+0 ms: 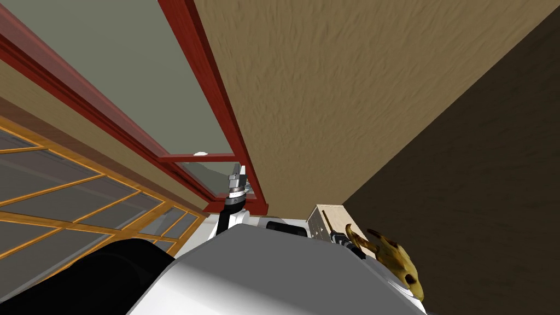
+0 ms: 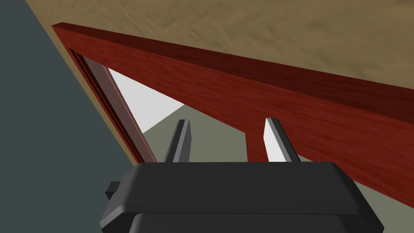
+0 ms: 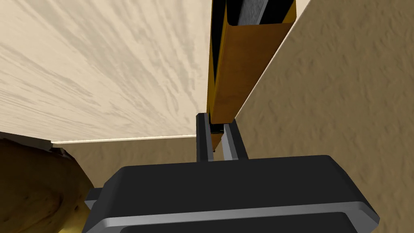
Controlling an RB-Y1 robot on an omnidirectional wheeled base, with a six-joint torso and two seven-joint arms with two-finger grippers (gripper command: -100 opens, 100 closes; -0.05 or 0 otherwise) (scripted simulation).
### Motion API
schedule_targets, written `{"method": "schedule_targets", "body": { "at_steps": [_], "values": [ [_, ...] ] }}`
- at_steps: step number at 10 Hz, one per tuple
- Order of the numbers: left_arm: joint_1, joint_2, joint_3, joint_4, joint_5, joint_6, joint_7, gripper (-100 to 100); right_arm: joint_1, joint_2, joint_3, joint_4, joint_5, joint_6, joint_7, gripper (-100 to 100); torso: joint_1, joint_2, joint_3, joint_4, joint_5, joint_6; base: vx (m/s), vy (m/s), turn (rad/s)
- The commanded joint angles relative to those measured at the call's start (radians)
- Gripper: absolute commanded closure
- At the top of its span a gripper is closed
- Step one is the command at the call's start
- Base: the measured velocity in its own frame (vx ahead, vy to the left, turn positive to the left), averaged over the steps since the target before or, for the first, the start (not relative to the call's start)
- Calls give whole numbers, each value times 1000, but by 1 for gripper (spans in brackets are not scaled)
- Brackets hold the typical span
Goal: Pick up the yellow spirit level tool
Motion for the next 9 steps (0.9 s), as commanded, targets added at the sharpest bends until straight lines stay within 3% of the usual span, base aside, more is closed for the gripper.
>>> {"method": "schedule_targets", "body": {
  "at_steps": [1, 3, 4, 5, 7, 9],
  "values": [
    [0, 0, 0, 0, 0, 0, 0, 0, 0, 0, 0, 0, 0, 0, 0, 100, 0, 0, 0, 0, 0, 0, 0, 0, 0],
    [0, 0, 0, 0, 0, 0, 0, 0, 0, 0, 0, 0, 0, 0, 0, 100, 0, 0, 0, 0, 0, 0, 0, 0, 0],
    [0, 0, 0, 0, 0, 0, 0, 0, 0, 0, 0, 0, 0, 0, 0, 0, 0, 0, 0, 0, 0, 0, 0, 0, 0],
    [0, 0, 0, 0, 0, 0, 0, 0, 16, -19, -16, -2, 1, -29, 0, 100, 0, 0, 0, 0, 0, 0, 3, 54, -50],
    [0, 0, 0, 0, 0, 0, 0, 0, 42, -68, -15, -34, 3, -54, -29, 100, 6, 0, 0, 0, 1, 1, 6, 107, -75],
    [0, 0, 0, 0, 0, 0, 0, 0, 42, -64, -19, -28, 3, -56, -21, 100, 7, 0, 0, 0, 1, 0, 10, 62, -22]
  ]
}}
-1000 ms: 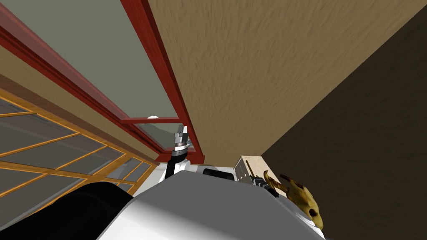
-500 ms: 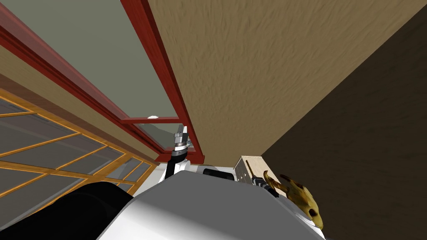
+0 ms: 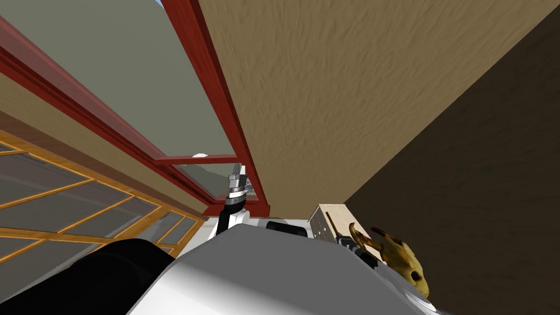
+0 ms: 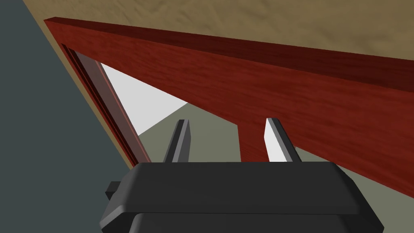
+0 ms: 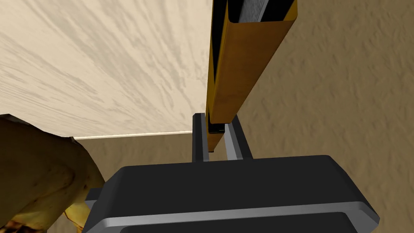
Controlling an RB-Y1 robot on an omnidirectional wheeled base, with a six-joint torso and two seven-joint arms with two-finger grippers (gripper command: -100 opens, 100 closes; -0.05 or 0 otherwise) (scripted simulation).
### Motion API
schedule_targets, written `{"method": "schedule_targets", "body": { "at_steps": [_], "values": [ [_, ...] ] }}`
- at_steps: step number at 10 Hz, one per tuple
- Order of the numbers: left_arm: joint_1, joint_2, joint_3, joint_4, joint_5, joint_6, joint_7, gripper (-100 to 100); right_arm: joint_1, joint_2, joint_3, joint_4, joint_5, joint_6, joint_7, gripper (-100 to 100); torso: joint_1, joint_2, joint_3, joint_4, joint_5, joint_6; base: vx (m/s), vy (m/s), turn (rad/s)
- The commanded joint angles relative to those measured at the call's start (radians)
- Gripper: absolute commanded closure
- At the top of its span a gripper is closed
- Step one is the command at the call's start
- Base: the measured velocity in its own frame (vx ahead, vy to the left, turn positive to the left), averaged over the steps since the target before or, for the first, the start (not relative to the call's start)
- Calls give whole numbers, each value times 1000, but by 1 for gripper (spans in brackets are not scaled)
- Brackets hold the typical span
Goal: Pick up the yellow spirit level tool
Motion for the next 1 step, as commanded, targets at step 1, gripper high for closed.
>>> {"method": "schedule_targets", "body": {
  "at_steps": [1],
  "values": [
    [0, 0, 0, 0, 0, 0, 0, 0, 0, 0, 0, 0, 0, 0, 0, 0, 0, 0, 0, 0, 0, 0, 0, 8, 1]
  ]
}}
